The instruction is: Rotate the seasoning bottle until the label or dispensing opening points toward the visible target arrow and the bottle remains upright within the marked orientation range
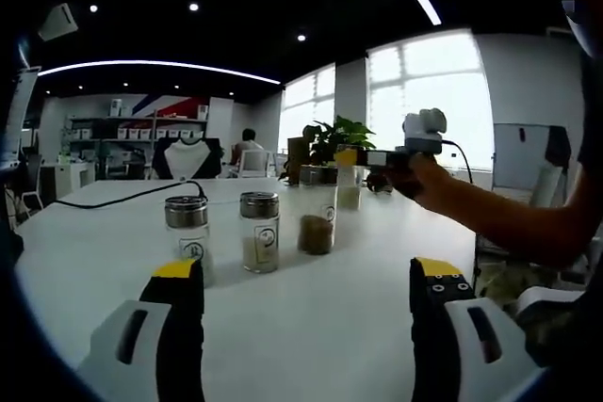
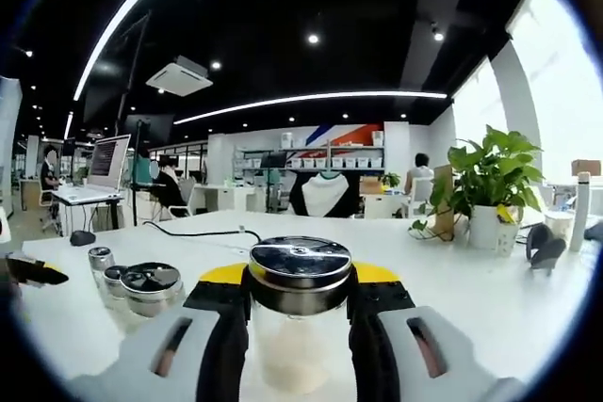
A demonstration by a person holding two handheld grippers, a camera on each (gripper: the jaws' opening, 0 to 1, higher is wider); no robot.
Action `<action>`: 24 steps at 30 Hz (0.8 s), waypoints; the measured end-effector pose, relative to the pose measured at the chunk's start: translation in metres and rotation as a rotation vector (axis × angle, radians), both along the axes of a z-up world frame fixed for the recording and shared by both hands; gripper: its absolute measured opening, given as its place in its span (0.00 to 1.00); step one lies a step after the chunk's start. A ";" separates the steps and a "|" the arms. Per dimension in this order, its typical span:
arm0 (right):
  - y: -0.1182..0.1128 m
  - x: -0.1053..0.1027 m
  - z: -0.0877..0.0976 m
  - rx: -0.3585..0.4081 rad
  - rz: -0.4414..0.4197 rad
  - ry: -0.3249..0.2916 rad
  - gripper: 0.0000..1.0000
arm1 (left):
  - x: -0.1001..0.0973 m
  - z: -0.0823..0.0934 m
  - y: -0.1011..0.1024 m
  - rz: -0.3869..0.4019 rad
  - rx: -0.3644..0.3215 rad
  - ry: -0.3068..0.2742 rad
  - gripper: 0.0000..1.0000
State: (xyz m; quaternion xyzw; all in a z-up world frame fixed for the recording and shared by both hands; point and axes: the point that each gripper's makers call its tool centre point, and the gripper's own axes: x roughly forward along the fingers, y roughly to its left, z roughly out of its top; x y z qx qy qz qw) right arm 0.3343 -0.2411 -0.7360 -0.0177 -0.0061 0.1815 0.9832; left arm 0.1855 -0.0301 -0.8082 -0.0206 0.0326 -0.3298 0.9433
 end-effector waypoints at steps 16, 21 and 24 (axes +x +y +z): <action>0.022 -0.067 -0.015 -0.009 0.072 0.026 0.38 | -0.003 0.001 -0.019 -0.053 0.009 -0.011 0.90; 0.040 -0.089 -0.009 0.010 0.166 -0.002 0.38 | -0.004 0.001 -0.024 -0.066 0.005 -0.017 0.87; 0.055 -0.102 -0.005 0.034 0.248 -0.016 0.38 | -0.005 0.000 -0.031 -0.093 0.004 -0.019 0.83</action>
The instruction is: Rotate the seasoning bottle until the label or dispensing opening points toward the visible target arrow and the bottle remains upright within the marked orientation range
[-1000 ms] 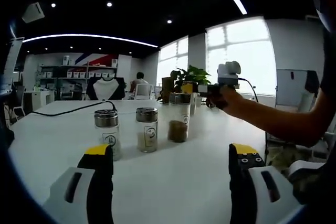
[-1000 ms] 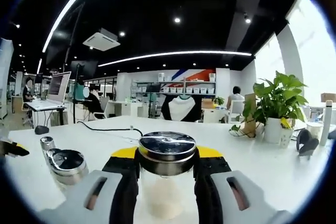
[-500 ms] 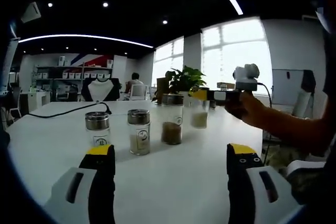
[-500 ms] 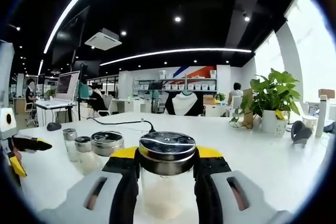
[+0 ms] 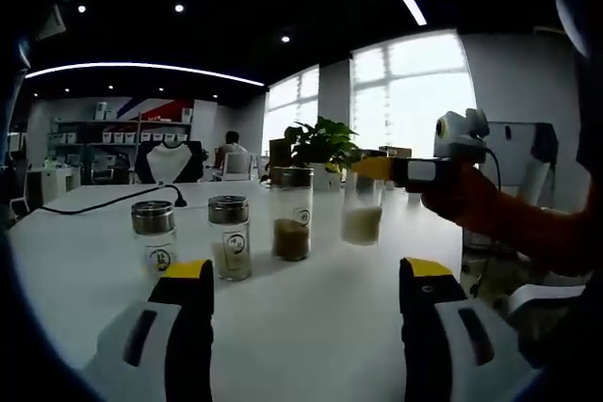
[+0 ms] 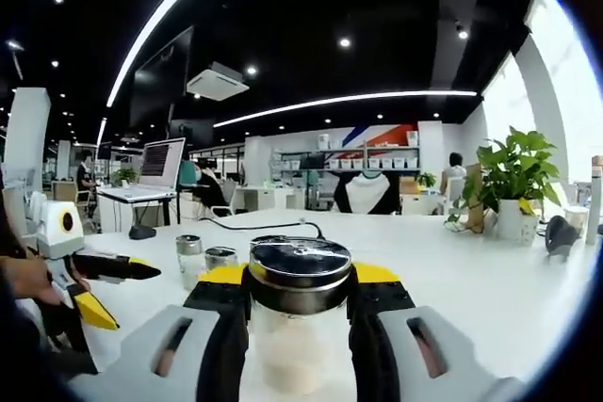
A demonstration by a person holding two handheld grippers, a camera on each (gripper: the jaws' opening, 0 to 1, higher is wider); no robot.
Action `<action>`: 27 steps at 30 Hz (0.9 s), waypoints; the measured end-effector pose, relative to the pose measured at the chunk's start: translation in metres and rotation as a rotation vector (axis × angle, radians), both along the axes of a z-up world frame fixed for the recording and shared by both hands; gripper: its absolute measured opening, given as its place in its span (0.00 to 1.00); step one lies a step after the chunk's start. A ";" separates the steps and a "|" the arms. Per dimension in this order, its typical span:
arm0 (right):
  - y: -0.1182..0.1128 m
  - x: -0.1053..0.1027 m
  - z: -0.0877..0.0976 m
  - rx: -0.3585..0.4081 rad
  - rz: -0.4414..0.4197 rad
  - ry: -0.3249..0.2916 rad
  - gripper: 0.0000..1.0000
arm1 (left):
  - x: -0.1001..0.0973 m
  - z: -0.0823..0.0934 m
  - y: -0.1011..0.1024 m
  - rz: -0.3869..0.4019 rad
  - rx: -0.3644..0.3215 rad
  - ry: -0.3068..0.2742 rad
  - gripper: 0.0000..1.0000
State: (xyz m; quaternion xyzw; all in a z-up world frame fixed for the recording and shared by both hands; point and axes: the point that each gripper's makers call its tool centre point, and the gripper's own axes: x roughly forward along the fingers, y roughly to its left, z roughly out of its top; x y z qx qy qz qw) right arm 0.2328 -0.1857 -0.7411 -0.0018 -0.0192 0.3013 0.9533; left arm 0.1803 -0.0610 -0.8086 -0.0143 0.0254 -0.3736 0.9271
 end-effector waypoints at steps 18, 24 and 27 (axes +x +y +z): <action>0.089 -0.061 0.002 -0.019 0.443 -0.045 0.38 | -0.018 0.006 -0.038 -0.182 0.041 -0.077 0.68; 0.110 -0.084 0.004 -0.046 0.584 -0.059 0.38 | -0.028 0.004 -0.045 -0.264 0.111 -0.123 0.61; 0.118 -0.090 0.003 -0.055 0.627 -0.061 0.38 | -0.034 0.004 -0.050 -0.307 0.127 -0.138 0.57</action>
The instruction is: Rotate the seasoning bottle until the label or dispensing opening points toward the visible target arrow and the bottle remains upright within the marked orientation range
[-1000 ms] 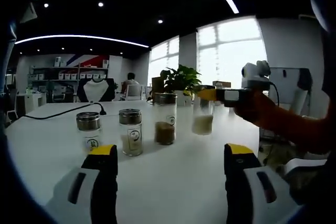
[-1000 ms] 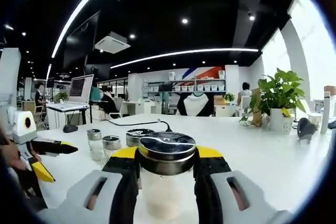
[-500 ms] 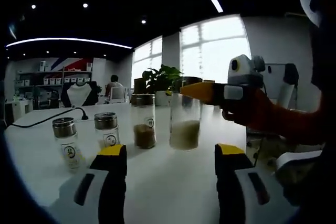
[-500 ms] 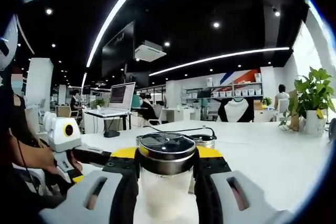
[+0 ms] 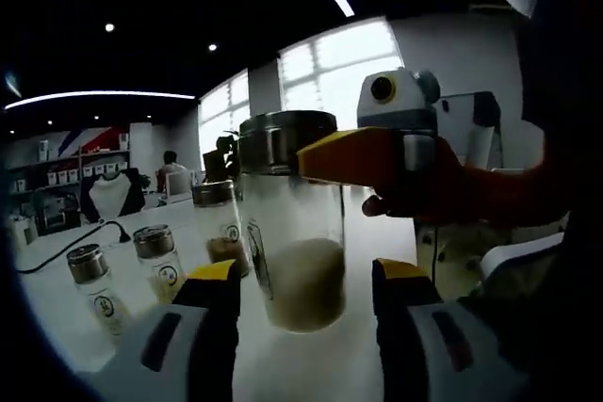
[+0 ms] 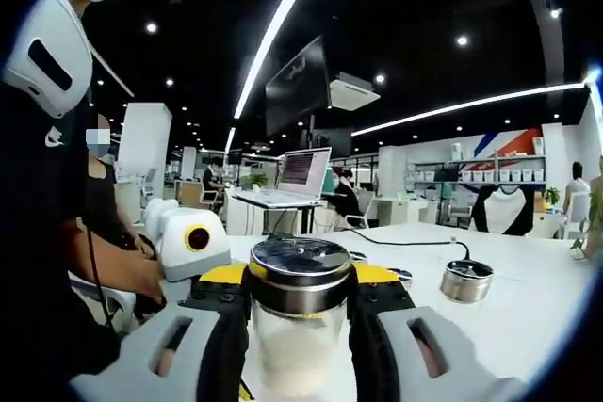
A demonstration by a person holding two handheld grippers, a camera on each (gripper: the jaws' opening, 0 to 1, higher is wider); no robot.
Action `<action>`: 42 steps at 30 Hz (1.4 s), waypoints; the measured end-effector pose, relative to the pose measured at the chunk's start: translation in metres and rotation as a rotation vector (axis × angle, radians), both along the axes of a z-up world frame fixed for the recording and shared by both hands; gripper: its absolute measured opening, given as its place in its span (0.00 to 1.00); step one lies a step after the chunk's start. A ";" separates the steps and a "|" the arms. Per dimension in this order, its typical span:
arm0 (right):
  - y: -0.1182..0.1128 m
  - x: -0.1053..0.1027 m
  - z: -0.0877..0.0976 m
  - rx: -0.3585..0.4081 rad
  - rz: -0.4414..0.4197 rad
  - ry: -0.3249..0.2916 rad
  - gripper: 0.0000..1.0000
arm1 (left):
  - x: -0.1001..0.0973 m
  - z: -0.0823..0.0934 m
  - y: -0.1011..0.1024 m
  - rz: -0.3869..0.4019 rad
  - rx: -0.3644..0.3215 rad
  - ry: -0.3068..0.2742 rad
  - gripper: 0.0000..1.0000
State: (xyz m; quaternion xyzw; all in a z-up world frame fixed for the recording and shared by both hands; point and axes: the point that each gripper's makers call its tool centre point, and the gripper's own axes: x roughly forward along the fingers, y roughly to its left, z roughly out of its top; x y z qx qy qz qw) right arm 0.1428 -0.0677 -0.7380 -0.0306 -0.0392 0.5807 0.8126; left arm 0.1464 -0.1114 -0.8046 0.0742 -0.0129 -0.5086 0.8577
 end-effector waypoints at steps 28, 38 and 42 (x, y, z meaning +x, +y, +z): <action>0.017 0.024 -0.004 0.196 -0.210 0.119 0.40 | 0.037 0.011 0.040 0.535 0.017 -0.103 0.44; 0.011 0.015 0.000 0.174 -0.075 0.103 0.39 | 0.017 0.020 0.030 0.293 -0.039 -0.148 0.43; 0.011 -0.003 0.008 0.180 0.075 0.070 0.39 | 0.008 0.029 0.025 0.139 -0.155 -0.063 0.44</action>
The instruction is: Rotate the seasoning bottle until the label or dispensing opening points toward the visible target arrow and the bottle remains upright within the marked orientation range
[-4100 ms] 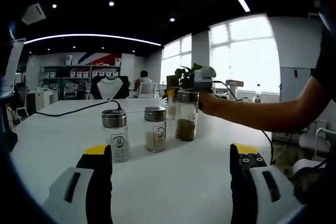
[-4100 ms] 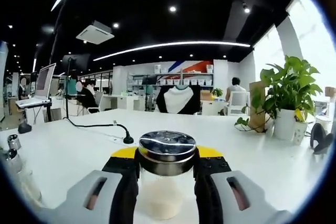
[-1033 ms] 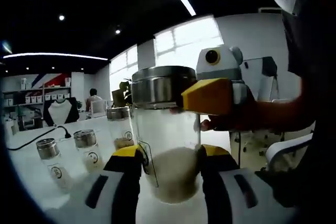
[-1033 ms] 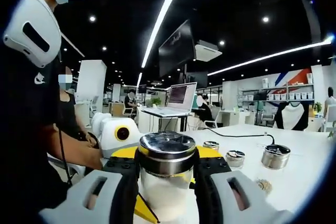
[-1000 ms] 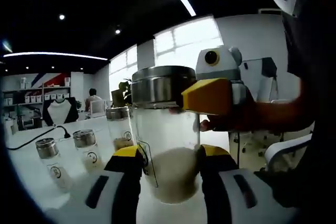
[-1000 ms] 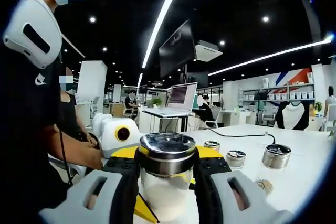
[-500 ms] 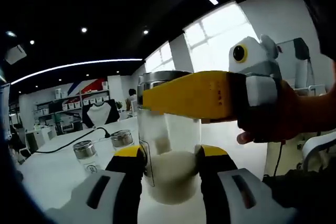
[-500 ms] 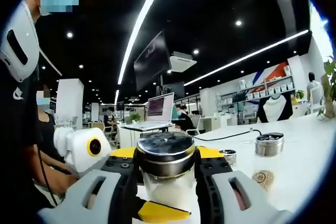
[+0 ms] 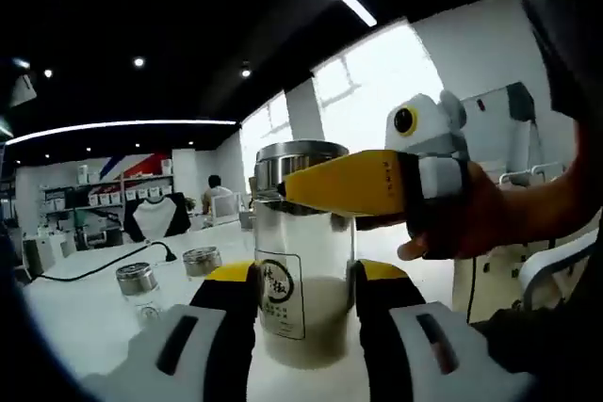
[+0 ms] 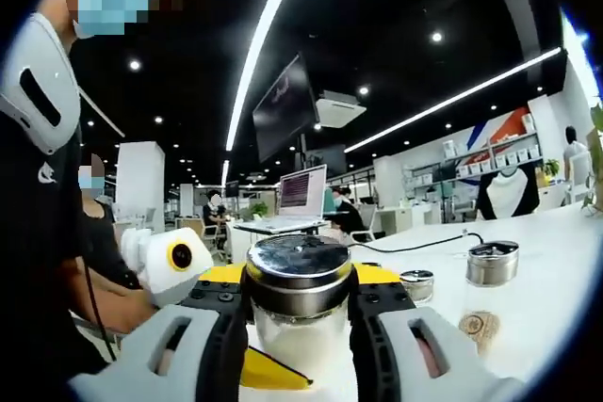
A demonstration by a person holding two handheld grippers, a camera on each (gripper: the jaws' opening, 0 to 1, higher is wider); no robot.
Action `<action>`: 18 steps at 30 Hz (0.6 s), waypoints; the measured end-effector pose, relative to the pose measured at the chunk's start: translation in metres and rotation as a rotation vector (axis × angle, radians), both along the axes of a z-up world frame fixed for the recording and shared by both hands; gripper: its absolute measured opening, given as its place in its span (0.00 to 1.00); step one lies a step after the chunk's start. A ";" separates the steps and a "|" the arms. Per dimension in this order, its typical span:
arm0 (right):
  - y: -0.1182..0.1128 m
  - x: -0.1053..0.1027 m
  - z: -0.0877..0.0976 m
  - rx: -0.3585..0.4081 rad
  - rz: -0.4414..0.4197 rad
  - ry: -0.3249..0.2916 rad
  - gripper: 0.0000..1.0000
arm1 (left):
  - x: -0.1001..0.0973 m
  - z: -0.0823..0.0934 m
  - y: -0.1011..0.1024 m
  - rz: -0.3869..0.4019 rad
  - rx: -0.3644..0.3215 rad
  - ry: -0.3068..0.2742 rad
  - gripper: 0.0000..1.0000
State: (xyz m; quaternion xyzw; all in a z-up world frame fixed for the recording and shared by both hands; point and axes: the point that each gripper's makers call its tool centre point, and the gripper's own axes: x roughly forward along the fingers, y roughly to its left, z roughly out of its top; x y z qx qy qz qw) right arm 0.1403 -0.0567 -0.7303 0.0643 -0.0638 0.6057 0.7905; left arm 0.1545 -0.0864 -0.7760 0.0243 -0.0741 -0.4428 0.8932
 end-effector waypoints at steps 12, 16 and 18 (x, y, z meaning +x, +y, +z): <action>-0.001 0.018 -0.006 -0.039 -0.132 0.023 0.40 | 0.019 -0.002 0.000 0.182 0.024 -0.003 0.42; 0.005 0.023 -0.011 -0.103 -0.236 -0.014 0.40 | 0.028 -0.006 0.009 0.335 0.137 -0.060 0.42; 0.006 0.029 -0.015 -0.104 -0.284 0.033 0.40 | 0.030 -0.009 0.012 0.376 0.175 -0.063 0.42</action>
